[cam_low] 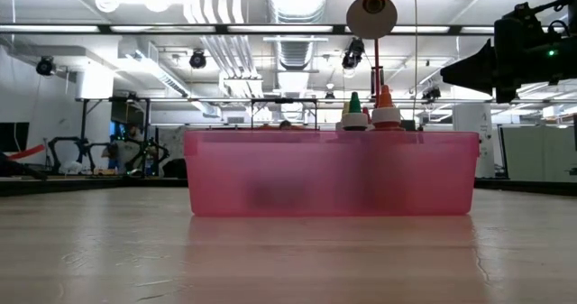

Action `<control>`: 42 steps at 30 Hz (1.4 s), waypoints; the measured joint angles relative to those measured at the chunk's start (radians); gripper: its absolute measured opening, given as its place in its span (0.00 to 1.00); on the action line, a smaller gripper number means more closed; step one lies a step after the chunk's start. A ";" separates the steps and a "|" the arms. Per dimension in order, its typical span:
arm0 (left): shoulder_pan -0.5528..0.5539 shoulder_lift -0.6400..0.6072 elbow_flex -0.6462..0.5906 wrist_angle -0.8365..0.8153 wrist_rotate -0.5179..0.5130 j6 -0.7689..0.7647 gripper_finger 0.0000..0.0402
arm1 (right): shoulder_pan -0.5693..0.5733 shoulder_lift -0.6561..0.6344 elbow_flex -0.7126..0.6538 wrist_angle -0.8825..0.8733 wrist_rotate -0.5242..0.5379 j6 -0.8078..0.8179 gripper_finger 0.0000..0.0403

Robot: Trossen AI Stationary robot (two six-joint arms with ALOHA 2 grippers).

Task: Pick & Place food coloring
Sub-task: Put the small green food coloring bottle into the red bin

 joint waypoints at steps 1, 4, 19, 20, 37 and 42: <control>0.012 0.000 0.020 -0.023 -0.002 0.011 0.10 | 0.000 0.000 0.000 0.000 0.000 0.000 0.32; 0.047 0.000 0.079 -0.084 -0.017 0.030 0.10 | 0.000 0.000 0.000 0.000 0.000 0.000 0.32; 0.264 -0.001 0.293 -0.213 -0.100 0.223 0.10 | 0.000 0.000 0.000 0.000 0.000 0.000 0.32; 0.284 -0.001 0.306 -0.214 -0.100 0.242 0.10 | 0.000 0.000 0.000 0.000 0.000 0.000 0.32; 0.602 0.010 0.360 -0.080 -0.104 0.805 0.10 | 0.000 0.000 0.000 0.000 0.000 0.000 0.32; 0.653 0.045 0.356 -0.041 -0.065 0.984 0.10 | 0.000 0.000 0.000 0.000 0.000 0.000 0.32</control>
